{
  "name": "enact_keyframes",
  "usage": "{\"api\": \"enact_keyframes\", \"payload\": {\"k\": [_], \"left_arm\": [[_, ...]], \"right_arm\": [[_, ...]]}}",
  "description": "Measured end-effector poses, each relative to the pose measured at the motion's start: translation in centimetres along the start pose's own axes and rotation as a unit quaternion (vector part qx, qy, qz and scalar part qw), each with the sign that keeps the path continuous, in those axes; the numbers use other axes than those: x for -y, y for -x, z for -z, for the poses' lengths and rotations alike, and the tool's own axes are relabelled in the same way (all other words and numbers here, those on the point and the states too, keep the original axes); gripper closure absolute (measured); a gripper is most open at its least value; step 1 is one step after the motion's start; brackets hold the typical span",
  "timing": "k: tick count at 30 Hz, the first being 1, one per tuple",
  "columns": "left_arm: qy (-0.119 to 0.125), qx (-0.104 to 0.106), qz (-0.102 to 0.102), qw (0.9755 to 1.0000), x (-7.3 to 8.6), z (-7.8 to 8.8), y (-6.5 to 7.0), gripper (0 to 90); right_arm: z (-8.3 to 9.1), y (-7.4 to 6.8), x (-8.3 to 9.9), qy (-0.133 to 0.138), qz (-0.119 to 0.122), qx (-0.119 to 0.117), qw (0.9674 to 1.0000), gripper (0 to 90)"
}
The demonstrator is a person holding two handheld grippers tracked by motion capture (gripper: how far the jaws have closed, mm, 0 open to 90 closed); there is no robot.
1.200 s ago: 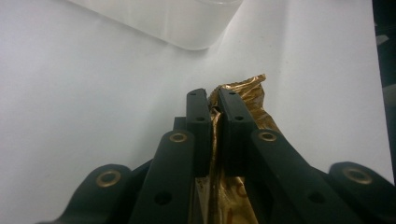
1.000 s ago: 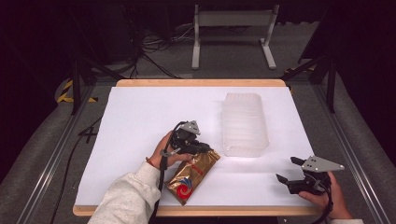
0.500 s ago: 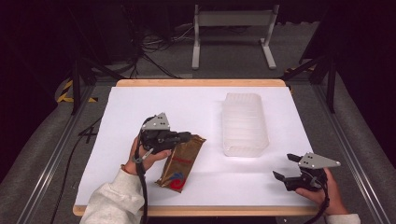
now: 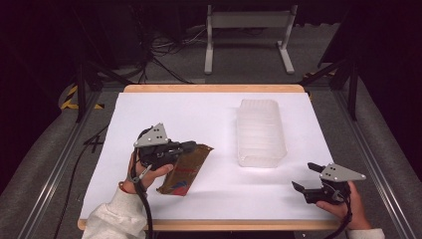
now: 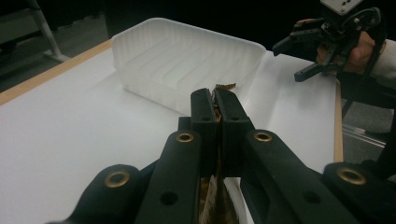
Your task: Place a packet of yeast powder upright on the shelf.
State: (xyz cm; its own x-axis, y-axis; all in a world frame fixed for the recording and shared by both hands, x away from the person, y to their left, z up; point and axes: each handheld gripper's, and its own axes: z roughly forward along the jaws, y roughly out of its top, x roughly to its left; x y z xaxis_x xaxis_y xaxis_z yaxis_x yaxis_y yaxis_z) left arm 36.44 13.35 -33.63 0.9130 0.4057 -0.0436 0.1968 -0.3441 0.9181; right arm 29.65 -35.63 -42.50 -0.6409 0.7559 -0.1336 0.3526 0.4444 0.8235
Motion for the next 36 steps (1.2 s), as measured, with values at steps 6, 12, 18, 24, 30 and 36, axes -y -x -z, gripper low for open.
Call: {"api": "enact_keyframes", "payload": {"k": [6,12,18,24,30,36], "left_arm": [[0.013,0.009,-0.001,0.9999,-1.0,-1.3,-0.4,87.4],[0.021,0.01,-0.008,0.9997,-3.0,-2.9,-1.0,87.5],[0.03,0.026,-0.015,0.9991,-5.2,-4.7,-1.3,87.5],[0.037,0.029,-0.024,0.9986,-7.1,-6.0,-1.4,87.5],[0.048,0.035,-0.024,0.9979,-8.4,-7.2,-1.8,87.6],[0.061,0.042,-0.016,0.9971,-9.4,-8.2,-2.2,87.5]], "right_arm": [[0.3,0.0,0.1,0.004,-0.004,0.003,1.0,15.2],[0.3,-0.1,0.2,0.003,-0.004,0.003,1.0,15.3],[0.2,0.0,0.3,0.0,-0.007,0.002,1.0,15.3],[0.1,0.0,0.4,-0.002,-0.007,0.001,1.0,15.4],[0.1,0.1,0.5,-0.004,-0.01,0.001,0.9999,15.3],[0.1,0.1,0.5,-0.004,-0.012,0.0,0.9999,15.4]]}}
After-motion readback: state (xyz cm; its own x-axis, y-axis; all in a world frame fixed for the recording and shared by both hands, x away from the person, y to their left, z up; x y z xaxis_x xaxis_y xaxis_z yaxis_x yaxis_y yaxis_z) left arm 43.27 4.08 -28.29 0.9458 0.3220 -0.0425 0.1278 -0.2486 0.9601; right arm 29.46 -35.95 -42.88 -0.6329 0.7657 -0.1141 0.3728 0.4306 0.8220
